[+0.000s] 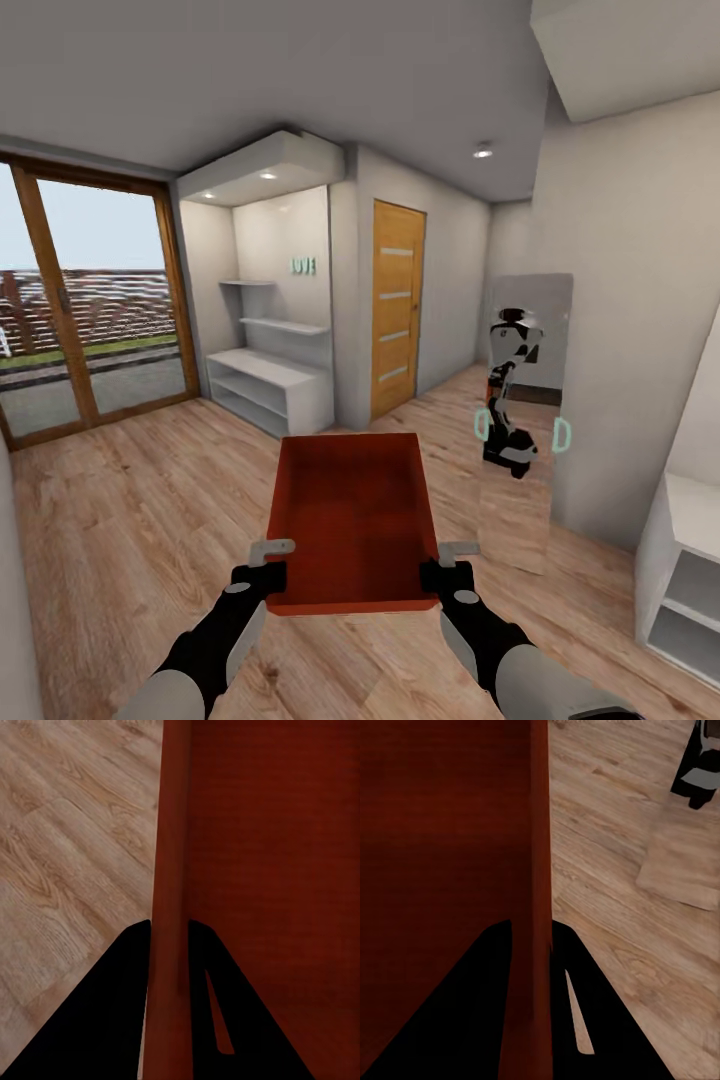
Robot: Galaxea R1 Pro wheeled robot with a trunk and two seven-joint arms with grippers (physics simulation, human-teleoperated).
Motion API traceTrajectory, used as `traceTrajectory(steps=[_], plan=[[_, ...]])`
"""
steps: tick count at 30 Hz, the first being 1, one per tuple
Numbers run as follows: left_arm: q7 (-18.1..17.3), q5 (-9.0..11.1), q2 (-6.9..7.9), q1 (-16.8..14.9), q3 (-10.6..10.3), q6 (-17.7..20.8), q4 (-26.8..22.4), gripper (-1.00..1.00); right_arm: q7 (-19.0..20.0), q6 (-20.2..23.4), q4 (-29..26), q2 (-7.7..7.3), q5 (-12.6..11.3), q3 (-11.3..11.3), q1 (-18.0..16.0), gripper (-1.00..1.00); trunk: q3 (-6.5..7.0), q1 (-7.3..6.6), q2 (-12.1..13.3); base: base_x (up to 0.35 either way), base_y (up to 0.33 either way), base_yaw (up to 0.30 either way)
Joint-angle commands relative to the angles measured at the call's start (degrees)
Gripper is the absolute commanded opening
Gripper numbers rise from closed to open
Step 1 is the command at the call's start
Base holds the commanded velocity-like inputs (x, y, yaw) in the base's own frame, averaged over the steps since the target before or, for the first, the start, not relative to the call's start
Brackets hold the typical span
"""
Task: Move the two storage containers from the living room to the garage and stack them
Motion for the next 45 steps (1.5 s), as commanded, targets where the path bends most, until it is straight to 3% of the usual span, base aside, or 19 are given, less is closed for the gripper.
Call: traceTrajectory(steps=[1, 45], plan=[[0.9, -0.9, 0.07, 0.0, 0.2, -1.7, -0.3, -1.00, -5.0, -0.2, 0.1, -0.02, -1.5, -2.2, -0.1, -1.00, -0.08, 0.04, -0.1, 0.324, 0.000, 0.000], [0.9, -0.9, 0.07, 0.0, 0.3, -1.7, -0.3, -1.00, -5.1, -0.4, 0.2, -0.02, -1.5, -2.1, -0.1, -1.00, -0.08, 0.04, -0.1, 0.324, 0.000, 0.000]])
